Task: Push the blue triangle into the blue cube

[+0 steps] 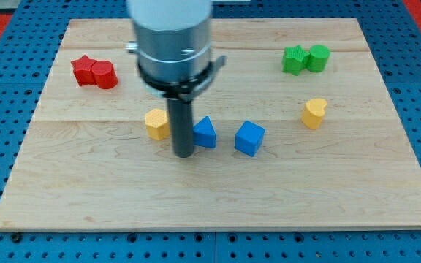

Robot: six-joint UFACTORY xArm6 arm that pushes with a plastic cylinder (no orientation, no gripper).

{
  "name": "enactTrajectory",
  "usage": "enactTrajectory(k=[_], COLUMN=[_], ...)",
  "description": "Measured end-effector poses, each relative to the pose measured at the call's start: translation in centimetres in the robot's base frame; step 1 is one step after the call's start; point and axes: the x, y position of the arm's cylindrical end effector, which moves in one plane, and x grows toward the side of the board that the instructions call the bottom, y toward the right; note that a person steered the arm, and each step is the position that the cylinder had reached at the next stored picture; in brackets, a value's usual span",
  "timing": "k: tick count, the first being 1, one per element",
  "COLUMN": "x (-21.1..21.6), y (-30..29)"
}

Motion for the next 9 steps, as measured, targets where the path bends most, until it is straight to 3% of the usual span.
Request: enactTrajectory(k=[1, 3, 9], x=[-0.3, -3.1, -0.8], y=[-2.4, -0.9, 6.4])
